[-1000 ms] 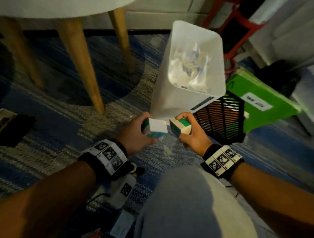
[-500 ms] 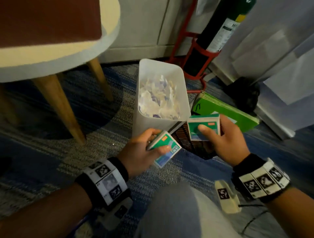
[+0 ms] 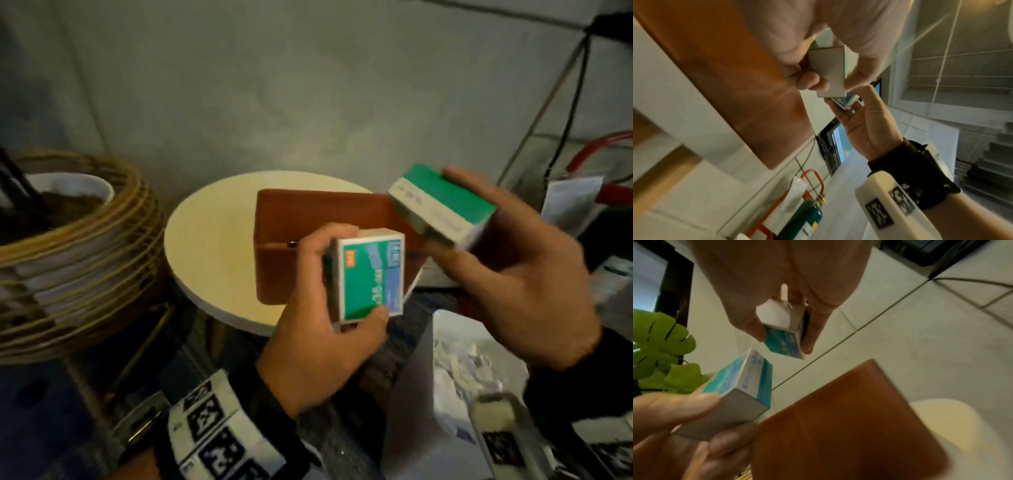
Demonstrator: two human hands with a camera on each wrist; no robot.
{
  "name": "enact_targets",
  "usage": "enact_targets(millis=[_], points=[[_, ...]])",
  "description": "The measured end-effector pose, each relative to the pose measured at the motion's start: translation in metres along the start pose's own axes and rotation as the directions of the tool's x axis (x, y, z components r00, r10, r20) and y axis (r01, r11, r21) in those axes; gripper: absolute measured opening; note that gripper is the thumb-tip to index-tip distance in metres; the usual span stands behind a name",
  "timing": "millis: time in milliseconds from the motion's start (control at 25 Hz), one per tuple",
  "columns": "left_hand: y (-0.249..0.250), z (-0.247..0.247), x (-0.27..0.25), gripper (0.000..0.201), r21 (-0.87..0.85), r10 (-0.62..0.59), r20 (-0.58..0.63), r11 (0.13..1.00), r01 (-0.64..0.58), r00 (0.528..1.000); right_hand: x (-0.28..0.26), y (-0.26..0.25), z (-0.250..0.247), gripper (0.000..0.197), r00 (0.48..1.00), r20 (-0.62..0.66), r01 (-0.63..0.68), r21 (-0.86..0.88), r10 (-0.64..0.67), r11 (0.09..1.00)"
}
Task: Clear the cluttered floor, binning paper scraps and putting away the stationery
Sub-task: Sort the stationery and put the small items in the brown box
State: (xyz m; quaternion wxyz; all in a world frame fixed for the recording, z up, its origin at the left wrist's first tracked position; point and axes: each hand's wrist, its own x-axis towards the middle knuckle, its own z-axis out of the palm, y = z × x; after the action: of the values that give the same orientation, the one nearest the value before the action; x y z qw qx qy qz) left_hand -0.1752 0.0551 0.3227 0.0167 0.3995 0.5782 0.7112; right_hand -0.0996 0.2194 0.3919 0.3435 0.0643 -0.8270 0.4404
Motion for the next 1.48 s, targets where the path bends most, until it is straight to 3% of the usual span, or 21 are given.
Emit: enact_targets(millis=[120, 240, 400, 480, 560, 600, 640, 720, 760, 840, 1000, 1080, 1160, 1200, 1280, 1360, 1400, 1440, 1480], points=[[0.006, -0.041, 0.01, 0.083, 0.032, 0.008, -0.122, 0.999, -0.004, 0.993, 0.058, -0.014, 0.031, 0.055, 0.983, 0.175, -0.005, -0.249, 0.05, 0.968], [0.01, -0.065, 0.015, 0.084, 0.015, -0.043, -0.217, 0.999, 0.047, 0.975, 0.095, -0.017, 0.069, 0.043, 0.902, 0.394, 0.106, -0.597, 0.176, 0.795], [0.019, -0.079, 0.016, 0.082, 0.002, -0.084, -0.315, 0.996, 0.089, 0.945, 0.104, -0.006, 0.105, 0.033, 0.78, 0.542, 0.22, -0.706, 0.314, 0.673], [0.021, -0.084, 0.015, 0.08, 0.015, -0.108, -0.326, 0.993, 0.119, 0.939, 0.101, -0.008, 0.102, 0.031, 0.788, 0.511, 0.12, -0.674, 0.343, 0.729], [0.022, -0.087, 0.016, 0.078, 0.008, -0.128, -0.342, 0.99, 0.139, 0.931, 0.098, -0.021, 0.093, 0.044, 0.81, 0.519, -0.062, -0.385, 0.271, 0.921], [0.023, -0.088, 0.017, 0.078, 0.015, -0.129, -0.341, 0.99, 0.143, 0.931, 0.096, -0.031, 0.088, 0.057, 0.784, 0.581, -0.121, -0.202, 0.219, 0.972], [0.023, -0.088, 0.019, 0.078, 0.02, -0.127, -0.331, 0.99, 0.141, 0.935, 0.095, -0.041, 0.085, 0.068, 0.748, 0.643, -0.117, -0.117, 0.165, 0.986], [0.021, -0.087, 0.024, 0.078, -0.002, -0.111, -0.304, 0.993, 0.116, 0.946, 0.098, -0.055, 0.081, 0.076, 0.696, 0.707, 0.005, -0.176, 0.123, 0.984], [0.02, -0.085, 0.027, 0.078, -0.016, -0.114, -0.286, 0.993, 0.114, 0.952, 0.102, -0.057, 0.081, 0.073, 0.707, 0.696, 0.056, -0.237, 0.13, 0.97], [0.017, -0.082, 0.029, 0.08, -0.02, -0.136, -0.233, 0.991, 0.135, 0.963, 0.109, -0.054, 0.08, 0.066, 0.724, 0.669, 0.035, -0.28, 0.169, 0.959], [0.01, -0.082, 0.03, 0.086, 0.006, -0.16, -0.087, 0.987, 0.161, 0.983, 0.113, -0.041, 0.077, 0.073, 0.649, 0.71, -0.13, -0.249, 0.272, 0.96], [0.008, -0.086, 0.029, 0.094, 0.05, -0.177, -0.052, 0.982, 0.18, 0.983, 0.117, -0.035, 0.079, 0.063, 0.72, 0.632, -0.195, -0.213, 0.287, 0.957], [0.005, -0.09, 0.026, 0.095, 0.235, -0.167, -0.081, 0.955, 0.181, 0.983, 0.126, -0.025, 0.086, 0.052, 0.796, 0.498, -0.255, -0.24, 0.344, 0.937], [0.003, -0.092, 0.023, 0.091, 0.326, -0.147, -0.119, 0.928, 0.178, 0.982, 0.129, -0.016, 0.092, 0.047, 0.804, 0.459, -0.27, -0.287, 0.379, 0.919], [-0.003, -0.1, 0.019, 0.079, 0.36, -0.127, -0.167, 0.915, 0.181, 0.978, 0.131, 0.001, 0.108, 0.043, 0.756, 0.466, -0.218, -0.483, 0.46, 0.848], [-0.01, -0.104, 0.013, 0.07, 0.352, -0.184, -0.147, 0.908, 0.225, 0.972, 0.128, 0.009, 0.12, 0.046, 0.632, 0.547, -0.064, -0.669, 0.549, 0.74], [-0.015, -0.106, 0.007, 0.066, 0.356, -0.211, -0.126, 0.902, 0.243, 0.969, 0.127, 0.009, 0.121, 0.048, 0.612, 0.551, -0.005, -0.715, 0.568, 0.699], [-0.017, -0.108, 0.001, 0.061, 0.354, -0.228, -0.118, 0.9, 0.256, 0.966, 0.126, 0.005, 0.12, 0.047, 0.626, 0.559, 0.028, -0.713, 0.544, 0.701], [-0.017, -0.112, -0.001, 0.054, 0.341, -0.233, -0.118, 0.904, 0.259, 0.965, 0.12, -0.005, 0.117, 0.045, 0.694, 0.546, 0.063, -0.695, 0.469, 0.717]])
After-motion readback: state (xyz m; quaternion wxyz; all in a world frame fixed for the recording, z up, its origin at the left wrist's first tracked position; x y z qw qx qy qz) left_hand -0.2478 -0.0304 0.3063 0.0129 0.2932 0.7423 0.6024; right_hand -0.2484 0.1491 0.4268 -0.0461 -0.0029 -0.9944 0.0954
